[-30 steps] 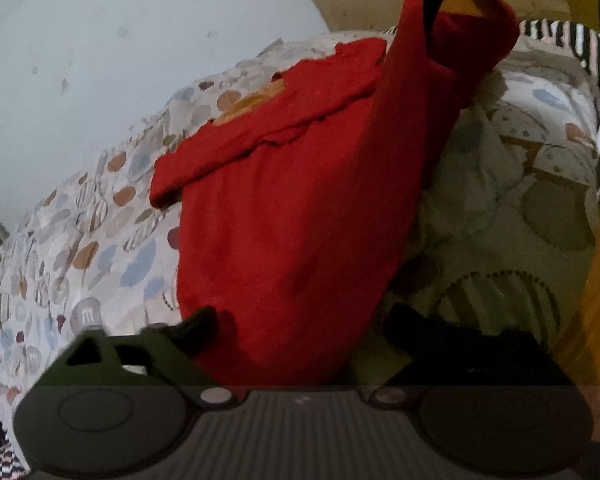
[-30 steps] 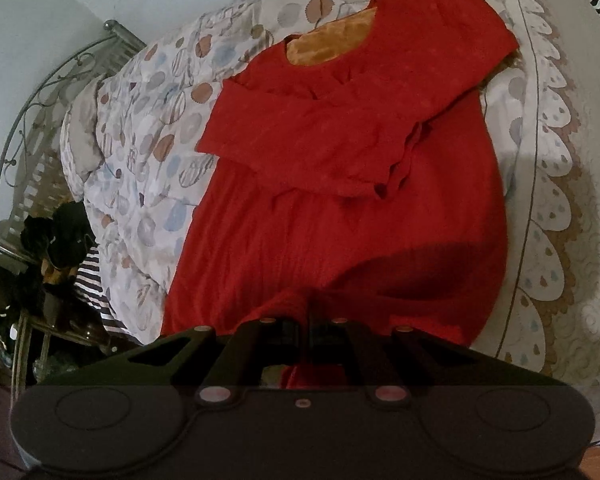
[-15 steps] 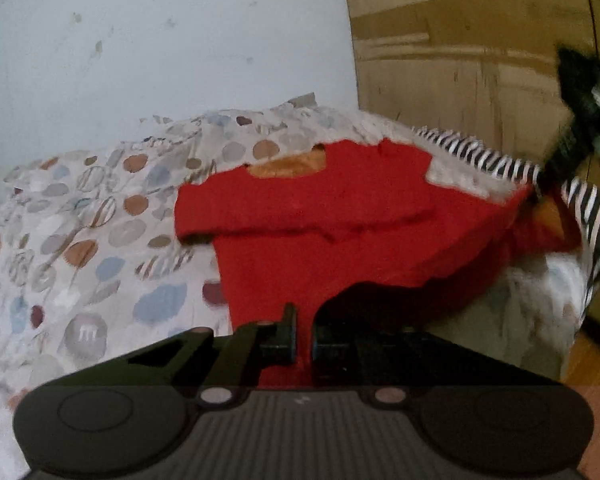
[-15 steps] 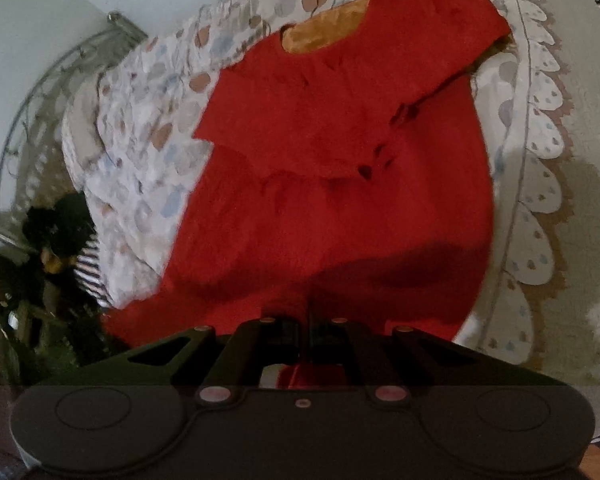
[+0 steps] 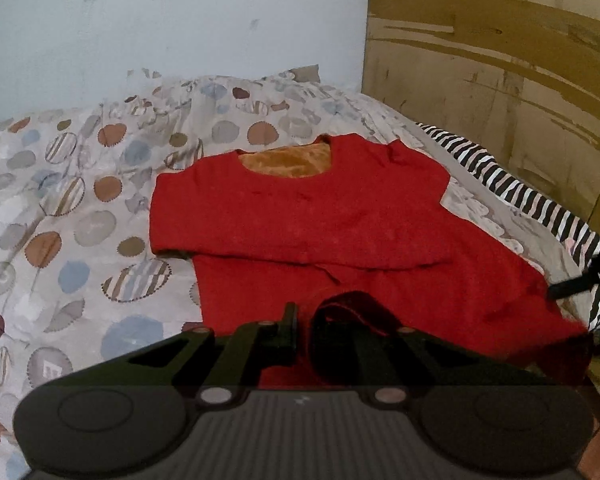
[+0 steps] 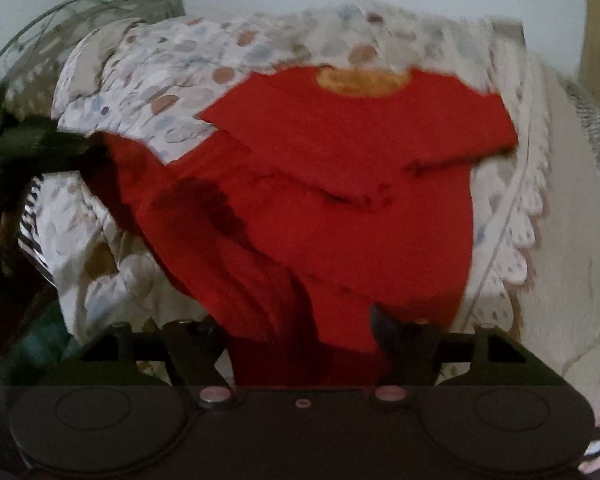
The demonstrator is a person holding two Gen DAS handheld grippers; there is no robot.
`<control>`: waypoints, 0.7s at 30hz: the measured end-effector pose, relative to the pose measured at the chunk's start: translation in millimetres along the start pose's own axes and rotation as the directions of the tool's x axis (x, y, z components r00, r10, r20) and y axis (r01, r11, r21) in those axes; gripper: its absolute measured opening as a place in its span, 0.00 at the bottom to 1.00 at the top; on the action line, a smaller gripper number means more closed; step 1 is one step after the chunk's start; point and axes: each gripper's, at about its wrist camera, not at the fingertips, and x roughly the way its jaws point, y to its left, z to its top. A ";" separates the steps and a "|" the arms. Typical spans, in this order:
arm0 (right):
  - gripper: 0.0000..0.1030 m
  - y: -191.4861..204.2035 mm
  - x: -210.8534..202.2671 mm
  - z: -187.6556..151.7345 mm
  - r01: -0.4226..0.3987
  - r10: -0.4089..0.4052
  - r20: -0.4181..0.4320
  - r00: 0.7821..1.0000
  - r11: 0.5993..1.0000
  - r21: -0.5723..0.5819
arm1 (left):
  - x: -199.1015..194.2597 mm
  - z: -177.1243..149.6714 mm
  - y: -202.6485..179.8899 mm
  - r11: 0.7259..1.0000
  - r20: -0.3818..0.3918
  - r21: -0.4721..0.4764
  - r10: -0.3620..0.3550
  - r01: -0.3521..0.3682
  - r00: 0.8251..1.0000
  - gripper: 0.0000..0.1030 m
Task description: Fold small clothes
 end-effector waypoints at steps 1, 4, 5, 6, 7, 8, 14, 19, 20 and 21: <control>0.83 10.2 0.2 -6.0 0.020 -0.019 0.037 0.999 0.999 -0.026 | 0.3 1.3 0.2 1.000 -0.001 -0.002 -0.002 0.002 1.000 0.05; 0.88 38.8 8.9 -22.0 0.104 -0.092 0.111 0.990 0.988 -0.113 | -1.8 4.7 -1.1 1.000 0.002 0.003 -0.004 0.004 1.000 0.05; 0.88 47.2 13.5 -29.2 0.151 -0.133 0.138 0.981 0.979 -0.134 | -2.3 6.5 -2.0 1.000 0.003 0.007 -0.002 0.002 1.000 0.05; 0.88 54.0 19.5 -35.5 0.191 -0.169 0.148 0.974 0.970 -0.152 | -3.5 7.9 -3.3 1.000 0.005 0.010 -0.001 0.001 1.000 0.05; 0.88 60.1 26.4 -41.8 0.231 -0.205 0.155 0.966 0.958 -0.171 | -4.7 8.5 -3.8 1.000 0.007 0.013 0.000 0.000 1.000 0.05; 0.88 65.6 33.6 -48.6 0.284 -0.253 0.171 0.952 0.940 -0.190 | -6.3 8.9 -4.2 1.000 0.009 0.015 0.002 -0.002 1.000 0.05; 0.62 64.2 57.3 -83.7 0.572 -0.515 0.328 0.792 0.813 -0.106 | -14.9 5.0 -5.1 1.000 0.015 0.019 0.016 -0.016 1.000 0.05; 0.37 55.9 52.7 -96.0 0.634 -0.562 0.367 0.741 0.765 -0.111 | -26.2 -5.1 -5.9 0.999 0.030 0.041 0.027 -0.029 0.999 0.05; 0.32 55.7 52.3 -98.3 0.639 -0.557 0.375 0.741 0.757 -0.137 | -29.1 -7.7 -6.3 0.999 0.035 0.043 0.026 -0.028 0.999 0.05; 0.22 55.9 50.8 -99.9 0.639 -0.548 0.387 0.742 0.753 -0.157 | -31.8 -10.1 -7.1 0.999 0.039 0.046 0.027 -0.029 0.999 0.05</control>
